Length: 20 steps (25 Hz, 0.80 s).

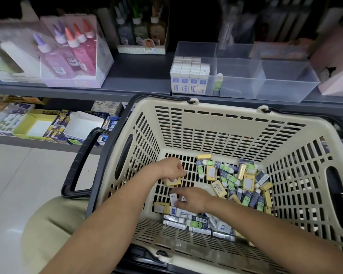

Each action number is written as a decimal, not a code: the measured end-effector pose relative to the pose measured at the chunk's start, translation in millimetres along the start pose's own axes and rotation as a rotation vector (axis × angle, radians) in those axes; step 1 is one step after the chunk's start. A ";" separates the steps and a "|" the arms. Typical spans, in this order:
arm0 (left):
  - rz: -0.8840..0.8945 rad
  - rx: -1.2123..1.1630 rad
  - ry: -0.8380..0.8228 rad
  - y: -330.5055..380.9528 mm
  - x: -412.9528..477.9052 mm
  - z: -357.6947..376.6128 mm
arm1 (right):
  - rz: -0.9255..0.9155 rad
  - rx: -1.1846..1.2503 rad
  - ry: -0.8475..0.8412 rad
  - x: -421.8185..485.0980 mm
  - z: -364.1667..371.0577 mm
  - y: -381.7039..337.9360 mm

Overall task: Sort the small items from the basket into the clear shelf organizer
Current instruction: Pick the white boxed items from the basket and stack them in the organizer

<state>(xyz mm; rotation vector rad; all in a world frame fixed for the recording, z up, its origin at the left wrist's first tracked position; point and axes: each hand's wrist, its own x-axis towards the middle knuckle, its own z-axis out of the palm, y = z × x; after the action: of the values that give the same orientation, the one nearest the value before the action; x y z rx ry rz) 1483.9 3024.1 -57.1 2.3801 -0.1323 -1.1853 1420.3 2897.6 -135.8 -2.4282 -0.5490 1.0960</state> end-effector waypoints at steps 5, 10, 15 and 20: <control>-0.007 -0.008 0.002 -0.4 0.3 0.4 | -0.009 0.069 0.048 -4.3 0.8 6.2; 0.005 -0.018 0.012 -0.9 -0.1 -1.4 | -0.004 0.175 0.065 -6.8 -11.2 9.7; -0.006 -0.071 0.008 -0.6 -2.8 -2.4 | 0.054 0.521 0.195 -26.8 -42.3 20.0; -0.091 -0.568 0.070 8.8 -11.5 -1.9 | 0.095 1.006 0.453 -39.9 -78.9 15.7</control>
<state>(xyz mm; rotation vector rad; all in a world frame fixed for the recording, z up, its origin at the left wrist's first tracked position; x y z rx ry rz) 1479.3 3020.4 -43.7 1.9330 0.3019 -1.0093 1459.5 2847.6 -72.4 -1.6937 0.2411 0.5771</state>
